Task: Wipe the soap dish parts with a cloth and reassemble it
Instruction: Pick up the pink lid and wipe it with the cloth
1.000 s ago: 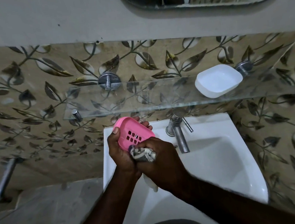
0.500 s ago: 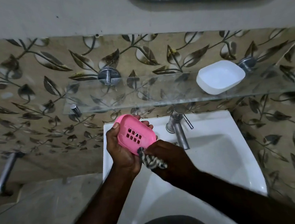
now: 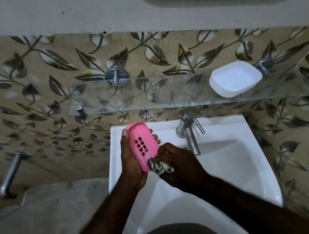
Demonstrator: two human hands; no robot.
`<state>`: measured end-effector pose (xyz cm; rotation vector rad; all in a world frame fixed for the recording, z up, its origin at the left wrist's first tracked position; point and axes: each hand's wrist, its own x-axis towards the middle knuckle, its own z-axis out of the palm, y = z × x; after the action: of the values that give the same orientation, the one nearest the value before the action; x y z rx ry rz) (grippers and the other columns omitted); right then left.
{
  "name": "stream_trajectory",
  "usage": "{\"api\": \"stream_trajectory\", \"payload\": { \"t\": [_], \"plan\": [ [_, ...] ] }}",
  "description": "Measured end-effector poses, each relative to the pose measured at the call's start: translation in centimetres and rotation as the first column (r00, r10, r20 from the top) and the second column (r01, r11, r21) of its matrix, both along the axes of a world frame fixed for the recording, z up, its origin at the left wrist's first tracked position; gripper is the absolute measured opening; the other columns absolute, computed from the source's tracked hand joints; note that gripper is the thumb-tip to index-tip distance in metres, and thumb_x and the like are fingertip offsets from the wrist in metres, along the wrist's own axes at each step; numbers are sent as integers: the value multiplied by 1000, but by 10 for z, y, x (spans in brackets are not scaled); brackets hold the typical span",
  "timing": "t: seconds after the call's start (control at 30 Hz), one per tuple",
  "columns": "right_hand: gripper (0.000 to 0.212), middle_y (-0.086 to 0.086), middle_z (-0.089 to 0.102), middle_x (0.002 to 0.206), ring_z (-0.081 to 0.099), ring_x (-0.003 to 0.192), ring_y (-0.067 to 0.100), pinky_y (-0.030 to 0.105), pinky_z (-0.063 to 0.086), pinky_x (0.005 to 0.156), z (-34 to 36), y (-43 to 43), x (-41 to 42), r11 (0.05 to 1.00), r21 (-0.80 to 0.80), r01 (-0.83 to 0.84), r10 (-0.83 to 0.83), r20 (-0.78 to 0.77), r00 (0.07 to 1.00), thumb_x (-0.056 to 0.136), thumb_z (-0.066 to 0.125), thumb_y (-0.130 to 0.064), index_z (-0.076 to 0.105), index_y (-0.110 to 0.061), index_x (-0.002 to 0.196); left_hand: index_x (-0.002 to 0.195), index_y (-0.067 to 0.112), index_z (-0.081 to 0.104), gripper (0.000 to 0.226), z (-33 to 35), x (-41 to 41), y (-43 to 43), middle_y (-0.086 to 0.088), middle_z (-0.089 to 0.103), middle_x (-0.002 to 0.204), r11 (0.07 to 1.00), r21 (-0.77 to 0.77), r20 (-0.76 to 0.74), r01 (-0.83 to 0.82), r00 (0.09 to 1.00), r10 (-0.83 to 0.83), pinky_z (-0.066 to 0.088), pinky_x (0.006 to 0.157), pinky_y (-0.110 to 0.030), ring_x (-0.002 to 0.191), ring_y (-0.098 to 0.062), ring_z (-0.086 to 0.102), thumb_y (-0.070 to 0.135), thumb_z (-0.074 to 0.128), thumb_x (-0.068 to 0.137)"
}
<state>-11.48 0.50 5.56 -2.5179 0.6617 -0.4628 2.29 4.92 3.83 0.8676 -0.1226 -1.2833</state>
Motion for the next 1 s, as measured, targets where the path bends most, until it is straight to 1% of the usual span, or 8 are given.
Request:
{"api": "stream_trajectory", "payload": {
  "t": [0.13, 0.33, 0.47, 0.53, 0.67, 0.73, 0.87, 1.0],
  "plan": [
    [24, -9, 60, 96, 62, 79, 14, 28, 55, 64, 2, 15, 0, 1000, 5, 26, -26, 31, 999, 73, 59, -35, 65, -26, 94, 99, 3, 70, 72, 8, -4, -7, -18, 69, 86, 1000, 21, -7, 9, 1000, -8, 57, 71, -36, 75, -26, 68, 69, 51, 76],
    [22, 1, 72, 98, 67, 76, 25, 31, 54, 59, 1, -26, -27, 944, -282, -169, 157, -66, 985, 74, 80, -15, 74, -15, 95, 90, 3, 75, 70, 10, 2, -10, -16, 70, 81, 976, 99, -122, 193, 976, -180, 58, 72, -37, 69, -27, 68, 68, 52, 77],
    [13, -3, 66, 87, 65, 77, 21, 30, 53, 61, -3, 5, 2, 997, 18, 69, -70, 73, 995, 78, 66, -31, 67, -21, 86, 111, 1, 65, 73, 9, 6, -13, -17, 68, 84, 992, 81, -110, 100, 990, -91, 56, 73, -36, 73, -28, 65, 65, 53, 77],
    [19, -5, 65, 89, 66, 79, 18, 25, 55, 61, -7, 14, 7, 994, 20, 108, -109, 95, 989, 76, 63, -35, 63, -24, 91, 117, -1, 62, 76, 10, 8, -14, -18, 66, 88, 993, 82, -111, 89, 991, -80, 55, 75, -37, 76, -30, 64, 65, 50, 81],
    [17, 3, 72, 93, 67, 78, 26, 33, 56, 59, -11, -9, -16, 957, -225, -182, 180, -28, 983, 81, 74, -24, 71, -16, 96, 95, 1, 72, 74, 5, 16, -7, -17, 69, 84, 954, 139, -179, 266, 954, -240, 55, 76, -38, 75, -30, 65, 69, 50, 78],
    [13, 3, 72, 90, 67, 74, 27, 33, 54, 58, -12, -18, -17, 946, -266, -188, 186, -30, 982, 80, 77, -21, 73, -14, 91, 93, 1, 71, 72, 3, 18, -7, -17, 69, 84, 944, 162, -216, 287, 944, -250, 54, 76, -38, 76, -30, 64, 69, 50, 78],
    [16, -5, 65, 88, 61, 77, 14, 20, 48, 66, -11, 8, 5, 987, 76, 139, -152, 193, 969, 76, 67, -27, 65, -23, 92, 106, 1, 65, 72, 9, 5, -22, -18, 65, 84, 987, 89, -129, 134, 984, -122, 54, 74, -36, 75, -28, 62, 66, 48, 81],
    [13, 3, 70, 87, 65, 73, 21, 29, 53, 60, -10, -6, -15, 964, -265, -6, 56, 181, 982, 83, 69, -25, 70, -15, 92, 111, 0, 62, 85, 9, -1, -24, -17, 67, 86, 979, 117, -53, 167, 985, -162, 53, 75, -36, 75, -27, 64, 70, 56, 63]
  ]
}}
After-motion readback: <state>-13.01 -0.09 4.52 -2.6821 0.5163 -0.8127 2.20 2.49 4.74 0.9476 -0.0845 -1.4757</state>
